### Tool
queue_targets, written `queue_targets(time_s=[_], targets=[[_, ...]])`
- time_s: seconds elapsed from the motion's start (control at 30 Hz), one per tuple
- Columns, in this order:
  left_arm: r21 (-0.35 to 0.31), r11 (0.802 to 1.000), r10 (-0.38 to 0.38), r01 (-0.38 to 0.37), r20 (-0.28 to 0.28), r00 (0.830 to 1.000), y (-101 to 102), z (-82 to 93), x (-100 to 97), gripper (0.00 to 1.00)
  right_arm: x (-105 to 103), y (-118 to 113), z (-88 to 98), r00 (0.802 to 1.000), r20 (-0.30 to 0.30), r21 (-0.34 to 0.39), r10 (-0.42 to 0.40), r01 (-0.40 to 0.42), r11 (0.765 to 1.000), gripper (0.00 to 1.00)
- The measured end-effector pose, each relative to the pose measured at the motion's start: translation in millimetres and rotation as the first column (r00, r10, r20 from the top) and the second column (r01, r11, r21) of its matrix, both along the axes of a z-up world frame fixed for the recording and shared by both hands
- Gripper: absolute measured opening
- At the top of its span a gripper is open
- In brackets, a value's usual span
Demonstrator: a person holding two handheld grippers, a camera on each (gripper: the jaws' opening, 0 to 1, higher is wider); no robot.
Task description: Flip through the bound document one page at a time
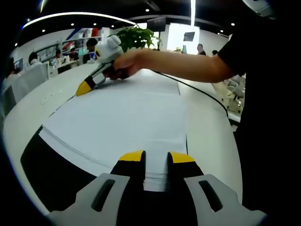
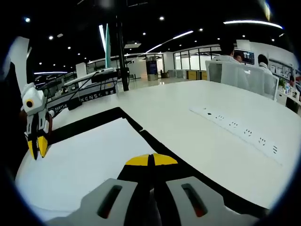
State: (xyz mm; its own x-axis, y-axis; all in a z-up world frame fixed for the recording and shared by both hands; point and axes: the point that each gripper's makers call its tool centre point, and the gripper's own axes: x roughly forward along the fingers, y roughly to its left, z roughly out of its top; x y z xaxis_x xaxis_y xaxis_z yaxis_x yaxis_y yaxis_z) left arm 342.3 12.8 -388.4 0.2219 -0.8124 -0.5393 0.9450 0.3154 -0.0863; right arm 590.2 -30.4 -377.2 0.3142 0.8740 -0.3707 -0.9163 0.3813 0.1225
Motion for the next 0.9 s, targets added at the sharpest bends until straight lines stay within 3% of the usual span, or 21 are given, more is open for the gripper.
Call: queue_targets(time_s=[0.9], targets=[[-0.004, 1.0, 0.02, -0.02, 0.001, 1.0, 2.0, 0.1, -0.2, 0.19, 1.5, -6.2, -0.4, 0.999, 0.031, 0.008, -0.018, 0.018, 1.0, 0.02]])
